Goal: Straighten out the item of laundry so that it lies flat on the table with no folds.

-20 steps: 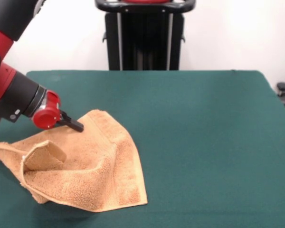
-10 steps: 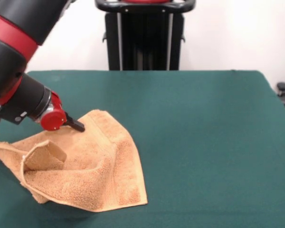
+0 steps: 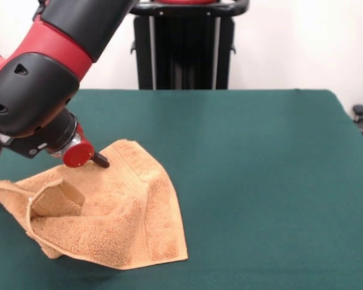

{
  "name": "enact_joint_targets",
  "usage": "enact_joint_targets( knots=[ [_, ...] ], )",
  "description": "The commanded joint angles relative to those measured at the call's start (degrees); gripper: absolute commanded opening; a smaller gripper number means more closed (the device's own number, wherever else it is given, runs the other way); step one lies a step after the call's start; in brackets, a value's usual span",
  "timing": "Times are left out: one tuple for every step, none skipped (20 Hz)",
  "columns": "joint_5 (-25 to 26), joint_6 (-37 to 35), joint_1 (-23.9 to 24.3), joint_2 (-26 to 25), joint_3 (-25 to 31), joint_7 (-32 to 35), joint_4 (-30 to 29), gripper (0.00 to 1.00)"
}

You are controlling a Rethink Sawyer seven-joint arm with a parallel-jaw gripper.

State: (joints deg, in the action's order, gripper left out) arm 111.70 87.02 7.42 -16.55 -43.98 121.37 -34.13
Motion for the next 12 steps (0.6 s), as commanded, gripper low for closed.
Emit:
enact_joint_targets(
  knots=[
    [-1.4, -9.3, -2.5, -12.7, 7.2, 6.0, -4.9, 0.0],
    [-1.8, -8.3, -2.4, -12.4, 7.5, 6.0, -5.2, 0.0],
    [-2.1, -7.7, -2.3, -12.2, 7.8, 5.9, -5.5, 0.0],
    [-2.6, -6.2, -2.1, -11.8, 8.3, 5.8, -5.9, 0.0],
    [-2.9, -5.6, -2.0, -11.5, 8.6, 5.6, -6.2, 0.0],
    [-3.2, -4.7, -1.9, -11.2, 9.1, 5.3, -6.6, 0.0],
    [-3.4, -4.5, -1.9, -11.0, 9.2, 5.0, -6.9, 0.0],
    [-3.6, -4.2, -1.9, -10.8, 9.4, 4.8, -7.3, 0.0],
    [-3.8, -4.0, -2.0, -10.5, 9.6, 4.6, -7.6, 0.0],
    [-4.0, -3.7, -2.1, -10.3, 9.7, 4.6, -8.2, 0.0],
    [-4.1, -3.5, -2.1, -10.2, 9.8, 4.5, -8.4, 0.0],
    [-4.3, -3.2, -2.2, -9.9, 9.9, 4.4, -9.0, 0.0]
  ],
)
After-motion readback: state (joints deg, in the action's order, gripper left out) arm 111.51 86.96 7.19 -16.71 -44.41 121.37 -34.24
